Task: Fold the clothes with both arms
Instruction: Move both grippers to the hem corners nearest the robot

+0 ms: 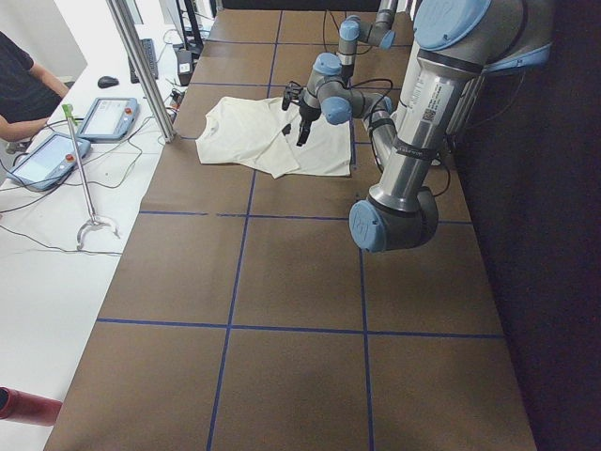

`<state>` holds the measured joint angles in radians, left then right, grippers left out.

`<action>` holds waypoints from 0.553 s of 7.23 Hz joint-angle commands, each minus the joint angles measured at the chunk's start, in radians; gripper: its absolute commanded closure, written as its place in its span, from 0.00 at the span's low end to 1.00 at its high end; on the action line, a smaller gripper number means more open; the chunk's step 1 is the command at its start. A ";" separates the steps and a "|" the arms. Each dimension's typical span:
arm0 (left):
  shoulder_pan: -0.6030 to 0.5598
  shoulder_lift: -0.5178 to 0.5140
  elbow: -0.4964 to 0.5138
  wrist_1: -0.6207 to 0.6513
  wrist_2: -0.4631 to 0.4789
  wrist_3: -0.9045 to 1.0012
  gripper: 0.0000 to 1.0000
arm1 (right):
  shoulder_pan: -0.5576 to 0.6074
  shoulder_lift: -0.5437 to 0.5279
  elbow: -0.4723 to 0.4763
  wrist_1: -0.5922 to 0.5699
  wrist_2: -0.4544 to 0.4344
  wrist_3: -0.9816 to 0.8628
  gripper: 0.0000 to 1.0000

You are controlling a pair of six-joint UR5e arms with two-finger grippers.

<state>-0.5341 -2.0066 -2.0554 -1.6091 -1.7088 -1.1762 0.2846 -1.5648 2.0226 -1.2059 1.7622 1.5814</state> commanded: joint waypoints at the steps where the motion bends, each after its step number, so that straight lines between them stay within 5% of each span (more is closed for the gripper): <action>1: -0.001 0.000 0.000 0.000 0.000 0.001 0.00 | -0.001 -0.001 -0.012 -0.003 0.005 0.000 0.28; 3: 0.000 0.000 0.000 0.000 0.000 0.001 0.00 | -0.001 -0.001 -0.012 -0.003 0.016 -0.001 0.79; 4: -0.001 0.002 0.001 0.000 0.000 0.001 0.00 | -0.001 -0.001 -0.012 -0.001 0.026 -0.001 0.94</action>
<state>-0.5348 -2.0060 -2.0554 -1.6091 -1.7089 -1.1750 0.2838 -1.5661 2.0114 -1.2084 1.7777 1.5806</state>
